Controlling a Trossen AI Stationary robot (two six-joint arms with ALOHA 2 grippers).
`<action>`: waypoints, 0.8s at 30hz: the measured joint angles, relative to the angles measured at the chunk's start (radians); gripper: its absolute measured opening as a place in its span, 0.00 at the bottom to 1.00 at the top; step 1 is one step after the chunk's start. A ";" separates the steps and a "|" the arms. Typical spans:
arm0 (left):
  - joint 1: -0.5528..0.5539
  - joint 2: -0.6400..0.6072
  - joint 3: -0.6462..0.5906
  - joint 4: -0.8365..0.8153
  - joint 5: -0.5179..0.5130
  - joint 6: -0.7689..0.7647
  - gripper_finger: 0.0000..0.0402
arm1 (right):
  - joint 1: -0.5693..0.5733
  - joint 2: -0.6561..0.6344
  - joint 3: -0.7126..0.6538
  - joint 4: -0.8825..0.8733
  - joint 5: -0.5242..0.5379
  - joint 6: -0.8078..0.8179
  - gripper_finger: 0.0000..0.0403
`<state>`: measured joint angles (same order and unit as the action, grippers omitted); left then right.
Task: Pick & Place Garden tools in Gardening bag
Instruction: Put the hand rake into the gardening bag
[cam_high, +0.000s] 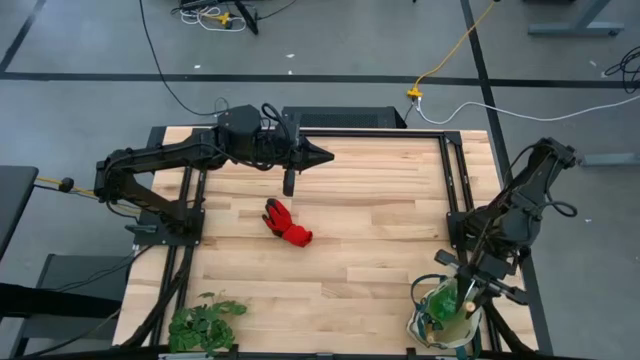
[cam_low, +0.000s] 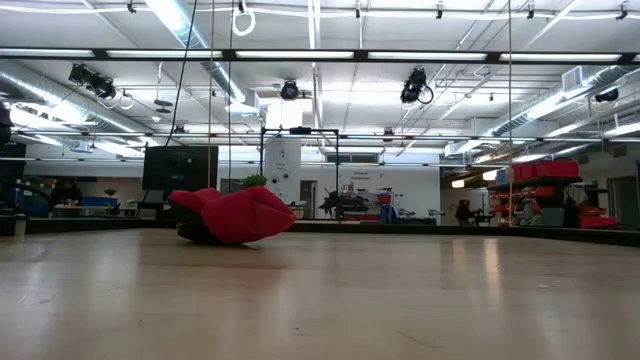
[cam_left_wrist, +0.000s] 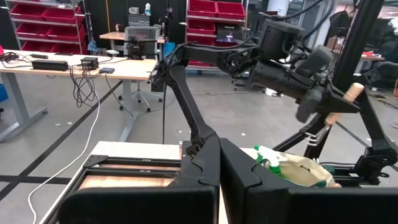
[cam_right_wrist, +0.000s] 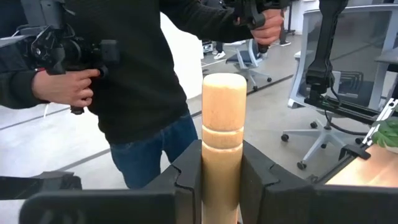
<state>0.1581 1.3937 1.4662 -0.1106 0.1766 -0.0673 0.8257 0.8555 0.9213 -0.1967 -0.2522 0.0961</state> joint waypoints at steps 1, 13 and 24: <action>0.000 0.000 0.000 0.000 0.000 0.000 0.01 | 0.001 -0.011 0.000 -0.012 0.000 0.000 0.16; 0.000 0.000 0.000 -0.006 0.000 -0.027 0.01 | 0.001 -0.099 0.000 -0.148 0.001 -0.011 0.16; 0.000 0.000 0.000 -0.022 0.000 -0.053 0.01 | 0.001 -0.054 -0.053 -0.186 0.001 -0.051 0.16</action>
<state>0.1581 1.3937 1.4662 -0.1326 0.1764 -0.1207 0.8265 0.8013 0.8679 -0.3822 -0.2512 0.0446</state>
